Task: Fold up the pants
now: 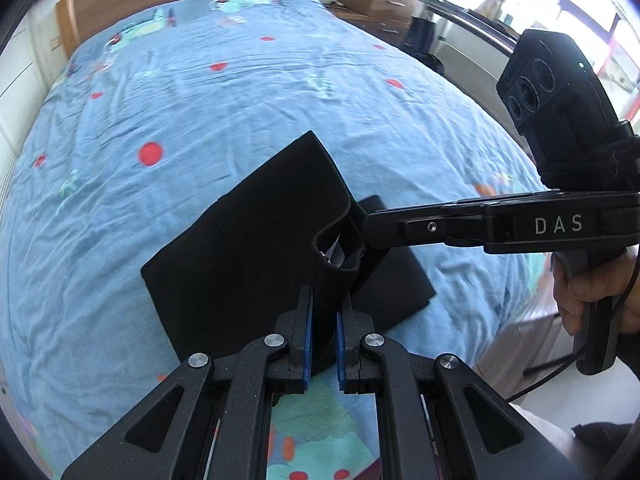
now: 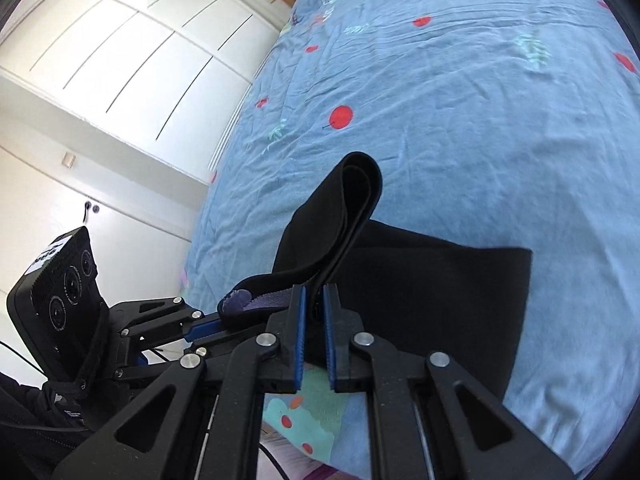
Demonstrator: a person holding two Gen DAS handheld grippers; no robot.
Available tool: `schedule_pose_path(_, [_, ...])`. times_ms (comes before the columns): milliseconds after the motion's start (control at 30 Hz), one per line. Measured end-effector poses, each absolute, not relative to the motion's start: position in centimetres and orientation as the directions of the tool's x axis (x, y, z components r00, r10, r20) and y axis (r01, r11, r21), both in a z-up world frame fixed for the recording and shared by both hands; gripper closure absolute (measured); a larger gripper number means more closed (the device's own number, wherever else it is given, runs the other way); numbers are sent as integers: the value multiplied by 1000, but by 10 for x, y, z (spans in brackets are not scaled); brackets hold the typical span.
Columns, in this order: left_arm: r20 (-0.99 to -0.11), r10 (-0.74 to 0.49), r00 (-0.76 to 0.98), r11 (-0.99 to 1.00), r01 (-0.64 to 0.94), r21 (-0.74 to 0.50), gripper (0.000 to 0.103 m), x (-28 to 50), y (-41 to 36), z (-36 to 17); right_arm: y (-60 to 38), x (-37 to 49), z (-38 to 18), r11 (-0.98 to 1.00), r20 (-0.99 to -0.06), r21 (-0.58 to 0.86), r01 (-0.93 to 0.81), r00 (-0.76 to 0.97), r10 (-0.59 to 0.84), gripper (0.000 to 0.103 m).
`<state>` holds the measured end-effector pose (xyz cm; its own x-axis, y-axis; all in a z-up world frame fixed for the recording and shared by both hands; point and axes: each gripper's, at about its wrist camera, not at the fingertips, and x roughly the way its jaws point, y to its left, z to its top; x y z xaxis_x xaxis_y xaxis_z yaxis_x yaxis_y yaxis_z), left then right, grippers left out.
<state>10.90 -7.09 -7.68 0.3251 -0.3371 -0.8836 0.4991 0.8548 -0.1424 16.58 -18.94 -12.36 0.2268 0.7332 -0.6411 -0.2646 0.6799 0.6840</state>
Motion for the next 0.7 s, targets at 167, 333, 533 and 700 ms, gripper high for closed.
schedule_pose_path(167, [-904,-347,248,805,573,-152,96,105,-106,-93,-224,144,-131,702,-659,686,-192,247,711,0])
schedule_pose_path(333, [-927,-322,191,777,613,-144,96,111,-142,-131,-257,130,-159,754,-719,647,-113,237,653,0])
schedule_pose_path(533, [-953,-288,92,823,532,-197,96,135,-154,-179,-263,134,-188,844,-824,524,-112,184,536,0])
schedule_pose_path(700, [-951,-305,59,832,503,-236,95,141,-150,-188,-258,136,-186,891,-873,425,-159,186,450,0])
